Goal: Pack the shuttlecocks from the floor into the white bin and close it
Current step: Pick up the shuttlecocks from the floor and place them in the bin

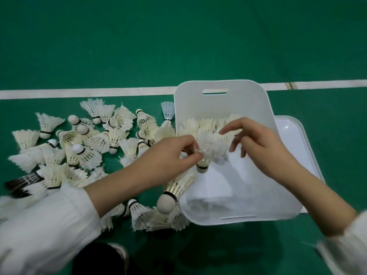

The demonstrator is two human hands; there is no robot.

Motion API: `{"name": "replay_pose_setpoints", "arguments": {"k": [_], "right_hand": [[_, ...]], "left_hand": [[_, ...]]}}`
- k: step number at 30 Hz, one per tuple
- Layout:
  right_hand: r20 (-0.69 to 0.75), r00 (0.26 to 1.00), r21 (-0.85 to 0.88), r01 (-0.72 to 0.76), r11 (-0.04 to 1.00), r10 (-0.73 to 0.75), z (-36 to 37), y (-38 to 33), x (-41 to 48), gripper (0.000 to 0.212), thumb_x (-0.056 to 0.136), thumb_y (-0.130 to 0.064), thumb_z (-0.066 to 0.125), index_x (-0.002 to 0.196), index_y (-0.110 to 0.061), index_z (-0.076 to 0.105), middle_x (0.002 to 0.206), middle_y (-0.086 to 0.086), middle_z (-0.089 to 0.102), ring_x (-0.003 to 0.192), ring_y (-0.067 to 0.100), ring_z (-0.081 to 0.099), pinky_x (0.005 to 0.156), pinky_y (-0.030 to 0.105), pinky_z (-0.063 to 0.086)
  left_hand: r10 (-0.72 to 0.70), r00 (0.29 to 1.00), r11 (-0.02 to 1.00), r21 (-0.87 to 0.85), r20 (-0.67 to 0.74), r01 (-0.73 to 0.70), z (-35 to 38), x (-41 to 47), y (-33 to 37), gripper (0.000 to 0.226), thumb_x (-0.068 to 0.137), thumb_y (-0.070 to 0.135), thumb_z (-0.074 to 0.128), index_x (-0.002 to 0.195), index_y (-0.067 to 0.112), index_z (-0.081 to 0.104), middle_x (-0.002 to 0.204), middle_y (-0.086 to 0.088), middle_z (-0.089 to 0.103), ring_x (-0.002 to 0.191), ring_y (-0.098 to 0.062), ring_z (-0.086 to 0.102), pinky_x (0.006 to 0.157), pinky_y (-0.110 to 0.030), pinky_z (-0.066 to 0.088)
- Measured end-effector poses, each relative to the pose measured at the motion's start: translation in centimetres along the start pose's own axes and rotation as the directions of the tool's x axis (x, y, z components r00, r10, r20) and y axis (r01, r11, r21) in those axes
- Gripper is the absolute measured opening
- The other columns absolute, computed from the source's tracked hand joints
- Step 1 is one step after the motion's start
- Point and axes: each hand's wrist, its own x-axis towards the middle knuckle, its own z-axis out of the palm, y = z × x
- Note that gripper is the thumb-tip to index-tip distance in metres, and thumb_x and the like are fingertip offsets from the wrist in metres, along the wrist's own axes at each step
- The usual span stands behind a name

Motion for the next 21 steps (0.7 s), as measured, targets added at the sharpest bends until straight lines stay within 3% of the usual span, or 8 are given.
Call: {"name": "replay_pose_setpoints", "arguments": {"k": [2, 4, 6, 8, 10, 13, 16, 21], "right_hand": [[0.170, 0.983, -0.075, 0.076, 0.994, -0.063, 0.5, -1.2, -1.6, 0.039, 0.085, -0.005, 0.047, 0.108, -0.036, 0.056, 0.090, -0.013, 0.064, 0.070, 0.003, 0.056, 0.059, 0.016, 0.046], [0.245, 0.967, -0.164, 0.114, 0.980, -0.072, 1.6, -1.3, -1.7, 0.027, 0.086, -0.015, 0.056, 0.107, -0.032, 0.056, 0.098, -0.021, 0.060, 0.081, 0.000, 0.056, 0.065, 0.014, 0.046], [0.179, 0.981, -0.199, 0.109, 0.974, -0.074, 2.3, -0.7, -1.2, 0.005, 0.087, -0.016, 0.059, 0.092, -0.018, 0.061, 0.091, -0.009, 0.063, 0.080, 0.005, 0.057, 0.070, 0.022, 0.046], [-0.003, 0.998, -0.265, 0.062, 0.962, -0.065, 2.0, 0.4, -0.4, 0.008, 0.087, -0.013, 0.060, 0.082, -0.006, 0.060, 0.084, 0.004, 0.064, 0.079, 0.017, 0.058, 0.072, 0.031, 0.046], [-0.106, 0.993, -0.383, -0.092, 0.919, 0.055, 0.6, 1.7, 0.5, 0.013, 0.089, -0.014, 0.057, 0.082, -0.004, 0.058, 0.086, 0.010, 0.064, 0.082, 0.028, 0.059, 0.072, 0.035, 0.044], [-0.065, 0.946, -0.631, -0.285, 0.722, 0.316, -0.8, 3.8, 1.9, 0.017, 0.091, -0.012, 0.050, 0.083, -0.001, 0.059, 0.091, 0.021, 0.066, 0.083, 0.034, 0.061, 0.067, 0.032, 0.043], [-0.056, 0.943, -0.745, -0.257, 0.615, 0.327, 0.1, 5.5, 3.3, 0.013, 0.087, -0.008, 0.053, 0.082, 0.000, 0.061, 0.089, 0.021, 0.067, 0.077, 0.035, 0.061, 0.070, 0.033, 0.049], [-0.112, 0.928, -0.673, -0.334, 0.660, 0.355, 2.1, 8.8, 6.0, 0.019, 0.085, 0.005, 0.042, 0.091, 0.003, 0.060, 0.095, 0.024, 0.063, 0.090, 0.038, 0.060, 0.076, 0.035, 0.046]], "left_hand": [[0.008, 1.000, 1.000, -0.025, -0.008, -0.008, 0.0, -0.1, 0.0, 0.017, 0.089, 0.039, 0.054, 0.096, 0.024, 0.059, 0.089, 0.013, 0.061, 0.050, 0.019, 0.046, 0.043, -0.004, 0.031], [0.018, 1.000, 0.999, -0.032, -0.016, -0.019, 0.0, -0.2, 0.2, 0.018, 0.089, 0.040, 0.053, 0.099, 0.025, 0.058, 0.093, 0.012, 0.062, 0.051, 0.017, 0.047, 0.045, -0.006, 0.032], [0.022, 0.999, 0.999, -0.030, -0.037, -0.023, -0.1, -0.4, 0.3, 0.025, 0.089, 0.045, 0.049, 0.109, 0.030, 0.051, 0.096, 0.013, 0.061, 0.055, 0.013, 0.050, 0.050, -0.008, 0.034], [0.005, 0.997, 0.999, -0.050, -0.081, -0.009, -0.6, -0.9, 0.4, 0.032, 0.090, 0.050, 0.042, 0.117, 0.034, 0.042, 0.096, 0.014, 0.060, 0.061, 0.006, 0.056, 0.052, -0.011, 0.036], [-0.001, 0.991, 0.995, -0.098, -0.137, -0.013, -1.4, -1.6, 0.5, 0.030, 0.090, 0.051, 0.038, 0.114, 0.033, 0.045, 0.090, 0.015, 0.060, 0.067, 0.001, 0.059, 0.055, -0.014, 0.040], [0.044, 0.984, 0.991, -0.117, -0.174, -0.065, -2.3, -2.9, 0.5, 0.021, 0.091, 0.041, 0.045, 0.102, 0.026, 0.055, 0.081, 0.013, 0.058, 0.071, 0.001, 0.056, 0.061, -0.013, 0.045], [0.061, 0.980, 0.989, -0.118, -0.188, -0.084, -2.5, -3.4, 0.3, 0.021, 0.088, 0.026, 0.057, 0.109, 0.027, 0.055, 0.090, 0.018, 0.055, 0.083, -0.002, 0.055, 0.075, -0.026, 0.050], [0.169, 0.950, 0.985, 0.007, -0.261, -0.173, -2.0, -3.6, -0.1, 0.022, 0.088, 0.016, 0.059, 0.103, 0.030, 0.054, 0.090, 0.022, 0.055, 0.087, -0.001, 0.054, 0.075, -0.017, 0.047]]}}
